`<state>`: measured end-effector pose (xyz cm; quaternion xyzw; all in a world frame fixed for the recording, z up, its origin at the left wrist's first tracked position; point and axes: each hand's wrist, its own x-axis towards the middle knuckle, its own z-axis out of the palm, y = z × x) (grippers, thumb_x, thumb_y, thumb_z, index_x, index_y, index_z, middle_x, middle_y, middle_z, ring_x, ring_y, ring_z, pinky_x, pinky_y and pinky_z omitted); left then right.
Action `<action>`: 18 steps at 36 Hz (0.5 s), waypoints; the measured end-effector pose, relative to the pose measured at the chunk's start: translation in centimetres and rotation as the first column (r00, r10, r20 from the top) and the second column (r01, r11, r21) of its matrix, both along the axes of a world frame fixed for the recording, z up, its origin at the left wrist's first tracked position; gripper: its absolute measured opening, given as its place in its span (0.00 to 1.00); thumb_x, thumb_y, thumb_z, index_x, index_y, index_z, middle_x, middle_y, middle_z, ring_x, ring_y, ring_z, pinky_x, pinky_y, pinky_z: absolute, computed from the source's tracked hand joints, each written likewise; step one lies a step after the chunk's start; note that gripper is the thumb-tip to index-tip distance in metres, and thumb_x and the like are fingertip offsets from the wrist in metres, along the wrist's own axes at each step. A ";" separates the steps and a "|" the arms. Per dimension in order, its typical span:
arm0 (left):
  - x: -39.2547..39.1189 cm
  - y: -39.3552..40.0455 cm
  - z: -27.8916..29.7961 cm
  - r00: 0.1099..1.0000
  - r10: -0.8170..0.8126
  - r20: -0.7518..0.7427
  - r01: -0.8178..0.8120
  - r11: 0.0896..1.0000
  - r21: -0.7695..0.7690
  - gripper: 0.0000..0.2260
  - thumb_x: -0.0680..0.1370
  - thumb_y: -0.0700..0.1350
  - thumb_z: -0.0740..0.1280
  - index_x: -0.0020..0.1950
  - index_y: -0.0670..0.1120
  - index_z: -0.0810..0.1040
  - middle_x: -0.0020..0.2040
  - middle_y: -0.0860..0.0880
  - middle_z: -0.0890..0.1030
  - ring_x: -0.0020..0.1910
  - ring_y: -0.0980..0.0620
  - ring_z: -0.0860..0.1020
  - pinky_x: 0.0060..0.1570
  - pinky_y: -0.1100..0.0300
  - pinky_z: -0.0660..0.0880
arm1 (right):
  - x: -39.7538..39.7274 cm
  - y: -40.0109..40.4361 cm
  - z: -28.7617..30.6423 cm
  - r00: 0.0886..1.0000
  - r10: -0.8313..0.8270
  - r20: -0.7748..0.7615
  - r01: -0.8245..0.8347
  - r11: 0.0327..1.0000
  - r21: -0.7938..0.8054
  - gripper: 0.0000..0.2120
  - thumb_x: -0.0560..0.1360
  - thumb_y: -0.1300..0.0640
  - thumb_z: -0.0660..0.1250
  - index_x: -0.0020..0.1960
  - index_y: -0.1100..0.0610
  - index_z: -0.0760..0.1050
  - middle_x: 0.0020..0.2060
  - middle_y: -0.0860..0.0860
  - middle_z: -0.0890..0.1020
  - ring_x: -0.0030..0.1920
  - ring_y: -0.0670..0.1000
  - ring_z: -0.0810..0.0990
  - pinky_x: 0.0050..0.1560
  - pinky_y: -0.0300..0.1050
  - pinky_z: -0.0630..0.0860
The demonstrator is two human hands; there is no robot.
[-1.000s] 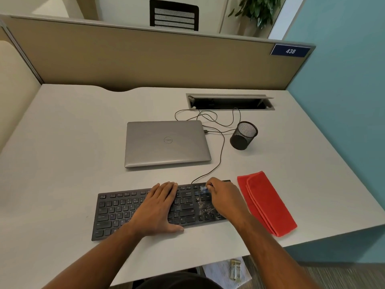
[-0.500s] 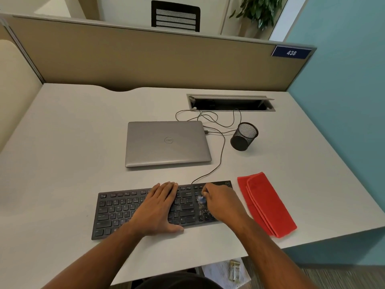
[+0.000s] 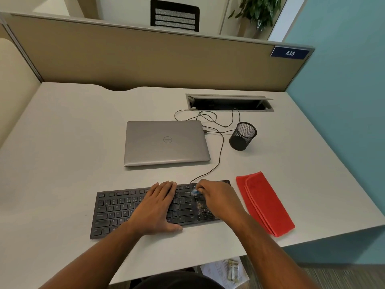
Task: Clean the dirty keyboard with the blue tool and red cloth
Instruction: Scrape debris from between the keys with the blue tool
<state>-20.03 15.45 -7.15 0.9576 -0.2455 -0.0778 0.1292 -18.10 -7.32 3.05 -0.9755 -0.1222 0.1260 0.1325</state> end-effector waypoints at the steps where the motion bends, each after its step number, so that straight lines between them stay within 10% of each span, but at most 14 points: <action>1: 0.0 0.0 0.0 1.000 0.000 0.000 0.000 1.000 0.002 0.61 0.67 0.84 0.57 0.85 0.44 0.47 0.84 0.45 0.54 0.83 0.47 0.51 0.79 0.51 0.37 | -0.1 0.3 0.0 1.000 0.012 -0.003 -0.012 1.000 0.004 0.10 0.81 0.59 0.64 0.59 0.47 0.76 0.49 0.49 0.84 0.46 0.50 0.80 0.49 0.47 0.80; 13: -0.1 0.1 0.0 1.000 -0.003 0.003 0.003 1.000 0.000 0.61 0.67 0.84 0.57 0.85 0.45 0.42 0.85 0.46 0.49 0.83 0.48 0.46 0.78 0.53 0.32 | 0.6 -4.4 0.6 0.998 -0.064 -0.026 0.060 0.987 -0.151 0.12 0.78 0.65 0.63 0.58 0.53 0.77 0.52 0.49 0.85 0.43 0.47 0.80 0.37 0.38 0.71; 18: -0.1 0.1 0.1 1.000 -0.007 -0.003 0.007 1.000 -0.001 0.61 0.68 0.84 0.57 0.85 0.45 0.42 0.85 0.47 0.50 0.83 0.49 0.46 0.79 0.52 0.35 | 0.2 -2.0 0.7 0.995 -0.096 0.010 0.096 0.994 0.048 0.08 0.83 0.57 0.62 0.57 0.49 0.79 0.47 0.47 0.84 0.39 0.44 0.77 0.35 0.35 0.67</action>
